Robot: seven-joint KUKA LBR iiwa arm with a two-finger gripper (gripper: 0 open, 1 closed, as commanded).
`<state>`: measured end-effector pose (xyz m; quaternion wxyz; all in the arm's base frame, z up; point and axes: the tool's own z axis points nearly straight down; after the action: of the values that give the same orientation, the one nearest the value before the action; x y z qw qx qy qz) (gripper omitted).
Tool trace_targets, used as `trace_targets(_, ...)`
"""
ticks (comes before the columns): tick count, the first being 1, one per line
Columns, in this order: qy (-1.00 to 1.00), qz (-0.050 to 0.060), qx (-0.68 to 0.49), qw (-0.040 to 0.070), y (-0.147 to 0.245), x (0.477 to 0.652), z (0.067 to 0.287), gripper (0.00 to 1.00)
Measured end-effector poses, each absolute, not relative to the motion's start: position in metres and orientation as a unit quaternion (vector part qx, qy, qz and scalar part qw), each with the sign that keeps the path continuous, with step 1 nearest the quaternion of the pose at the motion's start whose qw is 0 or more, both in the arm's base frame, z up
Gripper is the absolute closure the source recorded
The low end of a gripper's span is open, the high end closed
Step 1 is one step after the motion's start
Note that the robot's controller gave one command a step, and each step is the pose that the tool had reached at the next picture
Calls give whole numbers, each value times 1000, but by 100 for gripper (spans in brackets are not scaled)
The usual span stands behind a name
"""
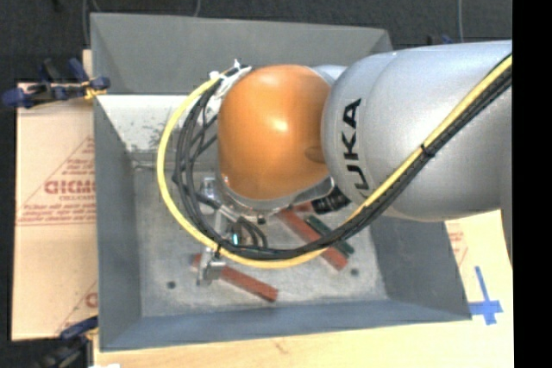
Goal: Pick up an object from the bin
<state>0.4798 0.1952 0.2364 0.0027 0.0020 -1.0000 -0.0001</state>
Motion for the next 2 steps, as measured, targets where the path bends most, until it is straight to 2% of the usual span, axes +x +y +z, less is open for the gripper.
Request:
trace_targets(1, -1000, -1, 0, -1, 194, 482, 240, 0)
trace_targets(2, -1000, -3, 23, -3, 162, 508, 90, 100)
